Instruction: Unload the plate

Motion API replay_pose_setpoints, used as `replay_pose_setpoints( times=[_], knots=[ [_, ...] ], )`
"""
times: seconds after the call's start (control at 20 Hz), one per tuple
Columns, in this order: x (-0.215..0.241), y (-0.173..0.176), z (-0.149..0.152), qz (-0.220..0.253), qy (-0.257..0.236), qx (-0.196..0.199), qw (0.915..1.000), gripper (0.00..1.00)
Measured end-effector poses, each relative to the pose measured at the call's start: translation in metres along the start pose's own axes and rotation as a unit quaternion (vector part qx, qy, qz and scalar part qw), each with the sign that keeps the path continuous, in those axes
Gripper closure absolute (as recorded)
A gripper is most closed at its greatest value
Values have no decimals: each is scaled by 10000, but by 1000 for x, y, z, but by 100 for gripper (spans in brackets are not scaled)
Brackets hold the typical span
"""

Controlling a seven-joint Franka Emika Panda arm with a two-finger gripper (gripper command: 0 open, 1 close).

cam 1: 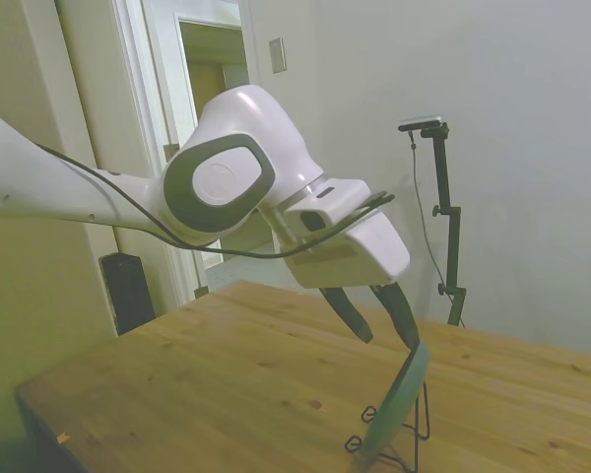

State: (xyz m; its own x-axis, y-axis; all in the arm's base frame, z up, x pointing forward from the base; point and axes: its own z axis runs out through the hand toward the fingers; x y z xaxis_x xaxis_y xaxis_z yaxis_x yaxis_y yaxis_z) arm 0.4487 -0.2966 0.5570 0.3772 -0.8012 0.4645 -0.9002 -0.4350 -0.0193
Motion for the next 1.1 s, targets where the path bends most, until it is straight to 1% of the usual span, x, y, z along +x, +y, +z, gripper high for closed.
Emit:
replay_pose_setpoints(
  times=[0.2,0.5,0.85,1.1],
  knots=[
    [5,-3,15,164,-140,67,9997,0],
    [7,-9,32,275,-247,238,9990,0],
    [4,-14,51,176,-342,185,9991,0],
    [3,-17,54,120,-346,173,9992,0]
  ],
)
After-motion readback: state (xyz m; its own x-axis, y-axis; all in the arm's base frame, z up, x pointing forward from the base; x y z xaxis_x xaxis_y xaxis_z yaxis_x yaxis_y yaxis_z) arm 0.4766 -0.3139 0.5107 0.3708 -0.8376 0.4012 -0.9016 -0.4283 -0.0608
